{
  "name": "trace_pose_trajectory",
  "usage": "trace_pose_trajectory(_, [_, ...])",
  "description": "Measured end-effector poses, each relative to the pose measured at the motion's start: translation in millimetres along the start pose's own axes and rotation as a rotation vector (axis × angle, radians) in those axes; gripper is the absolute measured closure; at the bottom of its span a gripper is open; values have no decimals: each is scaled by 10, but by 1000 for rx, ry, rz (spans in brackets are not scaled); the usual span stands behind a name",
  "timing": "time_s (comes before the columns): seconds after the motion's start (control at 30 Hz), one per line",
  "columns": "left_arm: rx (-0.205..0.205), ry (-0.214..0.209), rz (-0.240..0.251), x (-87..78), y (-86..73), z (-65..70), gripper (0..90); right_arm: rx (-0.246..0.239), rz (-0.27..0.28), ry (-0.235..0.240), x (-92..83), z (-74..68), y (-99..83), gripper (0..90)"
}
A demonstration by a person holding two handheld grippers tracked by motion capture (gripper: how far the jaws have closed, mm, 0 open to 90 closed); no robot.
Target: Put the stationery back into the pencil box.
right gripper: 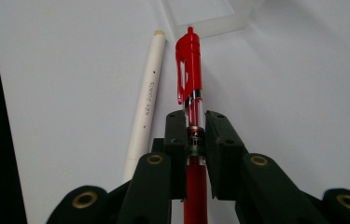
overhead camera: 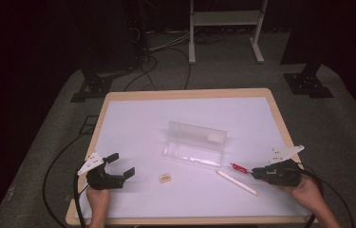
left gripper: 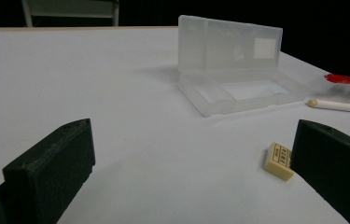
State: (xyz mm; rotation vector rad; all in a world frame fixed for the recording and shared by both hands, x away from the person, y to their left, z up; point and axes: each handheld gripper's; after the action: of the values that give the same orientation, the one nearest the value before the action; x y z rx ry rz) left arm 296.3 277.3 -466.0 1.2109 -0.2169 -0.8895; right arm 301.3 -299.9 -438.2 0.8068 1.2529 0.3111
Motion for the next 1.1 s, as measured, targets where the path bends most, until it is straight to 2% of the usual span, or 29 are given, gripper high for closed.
trace_pose_trajectory(0.33, [0, -6, 2, -3, 0, -3, 0, -16, 17, 12, 10, 54, 182, 789])
trace_pose_trajectory(0.63, [0, -7, 4, -2, 2, -6, 0, -55, 17, 19, 24, 107, 423, 789])
trace_pose_trajectory(1.1, [-6, -6, 13, -2, 3, -13, 0, -77, 39, 63, 118, 238, 777, 789])
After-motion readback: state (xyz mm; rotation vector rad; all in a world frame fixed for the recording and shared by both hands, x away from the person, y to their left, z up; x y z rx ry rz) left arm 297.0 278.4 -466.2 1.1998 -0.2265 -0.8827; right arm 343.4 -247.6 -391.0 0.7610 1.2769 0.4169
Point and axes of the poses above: each handheld gripper's, and its own axes: x roughly forward along the jaws, y roughly out of its top, z roughly to its right, and after that the axes turned 12 degrees about -x, right-handed
